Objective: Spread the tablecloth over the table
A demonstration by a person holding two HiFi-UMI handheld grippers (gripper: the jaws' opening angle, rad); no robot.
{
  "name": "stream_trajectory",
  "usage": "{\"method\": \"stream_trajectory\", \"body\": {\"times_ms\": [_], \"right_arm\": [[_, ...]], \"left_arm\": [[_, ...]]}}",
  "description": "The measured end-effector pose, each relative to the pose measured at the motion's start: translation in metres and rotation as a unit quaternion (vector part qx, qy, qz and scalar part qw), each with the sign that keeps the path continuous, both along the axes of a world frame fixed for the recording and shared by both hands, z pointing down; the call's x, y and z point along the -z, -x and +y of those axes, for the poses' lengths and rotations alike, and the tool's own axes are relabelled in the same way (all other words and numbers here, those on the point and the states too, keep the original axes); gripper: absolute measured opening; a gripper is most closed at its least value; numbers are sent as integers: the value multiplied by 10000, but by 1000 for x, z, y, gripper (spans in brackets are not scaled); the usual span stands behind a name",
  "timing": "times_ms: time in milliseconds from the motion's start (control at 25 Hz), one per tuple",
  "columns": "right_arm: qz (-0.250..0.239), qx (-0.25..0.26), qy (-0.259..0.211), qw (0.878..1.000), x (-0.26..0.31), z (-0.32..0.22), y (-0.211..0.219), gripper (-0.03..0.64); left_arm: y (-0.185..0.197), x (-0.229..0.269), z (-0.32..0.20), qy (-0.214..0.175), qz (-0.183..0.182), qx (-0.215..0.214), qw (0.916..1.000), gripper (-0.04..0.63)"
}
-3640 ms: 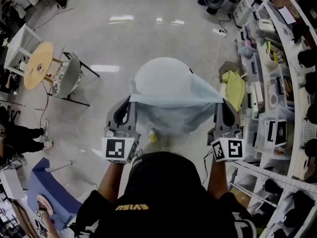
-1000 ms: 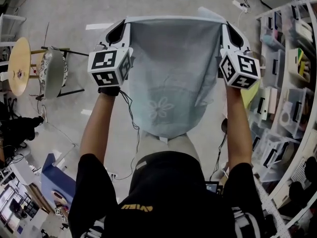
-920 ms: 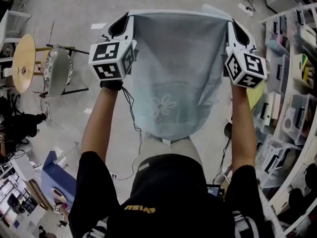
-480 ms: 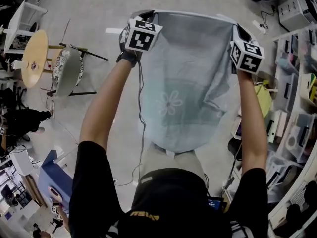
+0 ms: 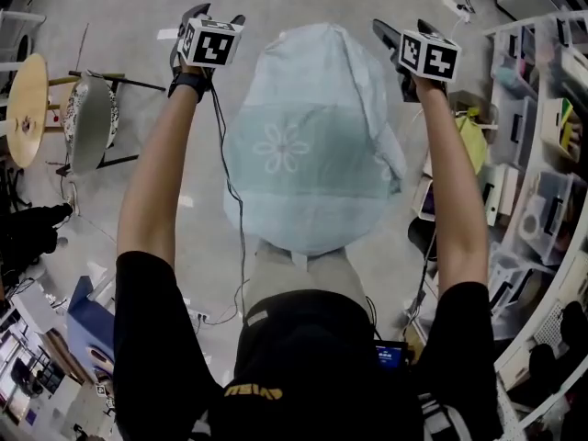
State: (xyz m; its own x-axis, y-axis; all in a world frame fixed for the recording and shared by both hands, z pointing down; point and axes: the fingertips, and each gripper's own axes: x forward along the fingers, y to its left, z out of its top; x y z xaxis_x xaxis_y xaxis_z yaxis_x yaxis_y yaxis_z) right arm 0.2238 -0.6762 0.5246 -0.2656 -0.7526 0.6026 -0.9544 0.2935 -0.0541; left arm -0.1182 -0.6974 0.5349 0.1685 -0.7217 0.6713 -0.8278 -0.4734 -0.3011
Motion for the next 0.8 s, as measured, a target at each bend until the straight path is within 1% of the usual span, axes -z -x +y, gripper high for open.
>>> {"method": "stream_trajectory", "body": {"times_ms": [80, 160, 240, 280, 320, 400, 440, 480, 560, 640, 720, 800], "right_arm": [[249, 182, 53, 9995, -8, 13, -6, 428], [458, 254, 225, 9984, -29, 35, -21, 426], [500, 217, 524, 9971, -59, 70, -41, 427], [453, 181, 696, 9964, -76, 93, -50, 420], [381, 146, 868, 9954, -92, 118, -58, 419], [183, 78, 1203, 9925, -122, 175, -67, 416], [54, 64, 1373, 9905, -136, 206, -66, 409], [-89, 86, 1552, 9878, -150, 239, -61, 400], [-363, 196, 1908, 9808, -174, 303, -42, 391], [-551, 300, 2206, 9733, -193, 360, -15, 380], [-633, 479, 2436, 9666, -205, 406, 17, 374], [-694, 829, 2536, 9613, -206, 437, 58, 370]], "left_arm": [[14, -16, 16, 171, -3, 18, 9999, 316], [33, -39, 41, 441, -43, 3, 9990, 314], [52, -72, 82, 883, 26, -53, 9961, 316], [62, -92, 109, 1193, 124, -80, 9927, 316], [72, -115, 139, 1548, 243, -77, 9876, 316], [95, -160, 206, 2282, 520, 83, 9722, 316], [107, -179, 240, 2569, 666, 204, 9639, 316], [117, -195, 270, 2761, 811, 334, 9571, 316], [137, -223, 317, 2937, 1081, 636, 9476, 314], [152, -248, 348, 2996, 1202, 893, 9422, 291], [159, -277, 366, 3008, 1188, 960, 9414, 251], [161, -302, 373, 3002, 1269, 905, 9410, 238]]}}
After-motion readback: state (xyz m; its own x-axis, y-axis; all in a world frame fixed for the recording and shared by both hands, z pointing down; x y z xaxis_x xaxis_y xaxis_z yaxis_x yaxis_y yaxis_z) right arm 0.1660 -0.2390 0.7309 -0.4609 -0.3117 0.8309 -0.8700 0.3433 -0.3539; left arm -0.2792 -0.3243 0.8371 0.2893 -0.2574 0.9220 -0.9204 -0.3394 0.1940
